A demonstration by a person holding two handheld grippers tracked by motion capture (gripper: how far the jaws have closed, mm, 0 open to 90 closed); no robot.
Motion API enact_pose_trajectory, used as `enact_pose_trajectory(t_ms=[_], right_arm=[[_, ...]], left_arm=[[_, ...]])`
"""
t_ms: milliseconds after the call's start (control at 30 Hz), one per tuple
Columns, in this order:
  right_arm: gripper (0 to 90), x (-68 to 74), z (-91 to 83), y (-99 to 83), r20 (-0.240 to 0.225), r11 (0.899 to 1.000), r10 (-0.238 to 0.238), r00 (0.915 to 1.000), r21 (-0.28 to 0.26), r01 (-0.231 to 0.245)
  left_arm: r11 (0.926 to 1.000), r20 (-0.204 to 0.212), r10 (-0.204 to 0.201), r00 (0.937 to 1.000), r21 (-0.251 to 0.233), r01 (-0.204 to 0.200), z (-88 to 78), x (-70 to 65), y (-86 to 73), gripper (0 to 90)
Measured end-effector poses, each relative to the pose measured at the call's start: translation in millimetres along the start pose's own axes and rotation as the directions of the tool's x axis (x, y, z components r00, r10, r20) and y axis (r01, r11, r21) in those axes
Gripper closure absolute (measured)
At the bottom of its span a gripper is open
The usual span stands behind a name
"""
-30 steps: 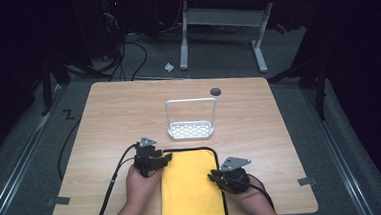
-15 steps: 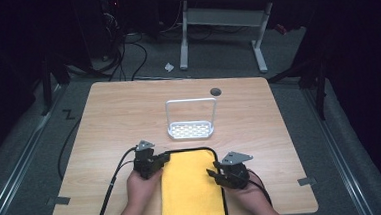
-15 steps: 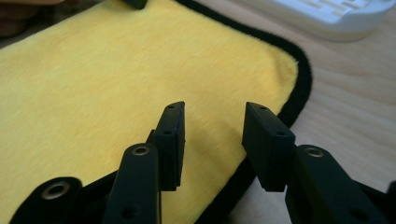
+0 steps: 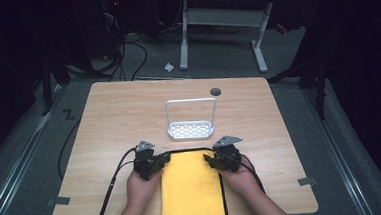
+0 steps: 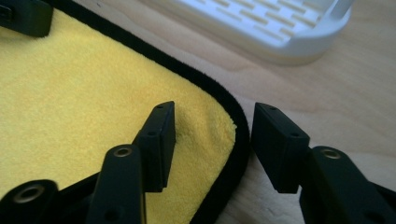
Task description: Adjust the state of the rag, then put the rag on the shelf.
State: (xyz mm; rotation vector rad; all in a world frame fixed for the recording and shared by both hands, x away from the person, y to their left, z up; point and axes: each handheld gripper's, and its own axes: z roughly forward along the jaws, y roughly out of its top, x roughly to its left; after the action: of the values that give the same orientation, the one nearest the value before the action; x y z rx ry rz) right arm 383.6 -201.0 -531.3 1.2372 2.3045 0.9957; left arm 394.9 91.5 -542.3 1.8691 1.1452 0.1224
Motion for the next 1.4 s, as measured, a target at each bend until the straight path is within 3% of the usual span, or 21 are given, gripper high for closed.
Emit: enact_pose_trajectory(t_ms=[133,233,367,433,533,833,1033,1167,1400], right_arm=[[46.2,-0.1,0.0,-1.6,-0.019,1.0,0.019,0.9996,-0.012,-0.019],[49.8,2.4,-0.2,-1.4,-0.043,1.0,0.021,0.9989,-0.011,-0.021],[66.2,8.1,-1.1,-1.9,-0.059,1.0,-0.003,0.9983,-0.01,0.003],[73.1,10.2,-1.6,-2.5,-0.069,1.0,0.007,0.9976,-0.007,-0.007],[76.4,10.2,-1.2,-3.7,-0.078,1.0,0.007,0.9969,-0.018,-0.008],[78.0,12.0,-2.4,-4.8,-0.064,1.0,0.009,0.9979,-0.023,-0.011],[78.7,10.7,-2.9,-5.5,-0.076,0.999,0.046,0.9961,-0.024,-0.048],[79.9,11.6,-5.5,-6.8,-0.081,0.999,0.017,0.9966,-0.026,-0.019],[80.0,14.7,-17.4,-4.9,-0.068,0.997,-0.008,0.9977,-0.083,0.002]], left_arm=[[1.0,-0.001,0.0,1.0,0.0,0.0,0.0,-0.2,-0.1,75.8],[1.0,-0.002,0.002,1.0,0.001,-0.002,-0.3,-0.2,-0.3,75.8],[1.0,0.001,-0.001,1.0,0.001,0.001,-0.4,-0.2,-0.4,75.8],[1.0,0.001,-0.002,1.0,0.0,0.002,-0.4,-0.1,-0.5,75.8],[1.0,0.001,-0.003,1.0,0.0,0.003,-0.5,0.0,-0.6,75.8],[0.9998,0.008,-0.019,0.9998,0.0,0.019,-1.0,1.8,-0.6,76.8],[1.0,0.007,-0.009,0.9999,0.001,0.009,-1.9,0.9,-1.3,76.9],[1.0,0.011,-0.004,0.9999,0.004,0.004,-3.0,0.8,-0.6,78.3],[0.998,0.01,0.025,0.9996,-0.058,-0.024,-12.4,-7.9,3.8,82.4]])
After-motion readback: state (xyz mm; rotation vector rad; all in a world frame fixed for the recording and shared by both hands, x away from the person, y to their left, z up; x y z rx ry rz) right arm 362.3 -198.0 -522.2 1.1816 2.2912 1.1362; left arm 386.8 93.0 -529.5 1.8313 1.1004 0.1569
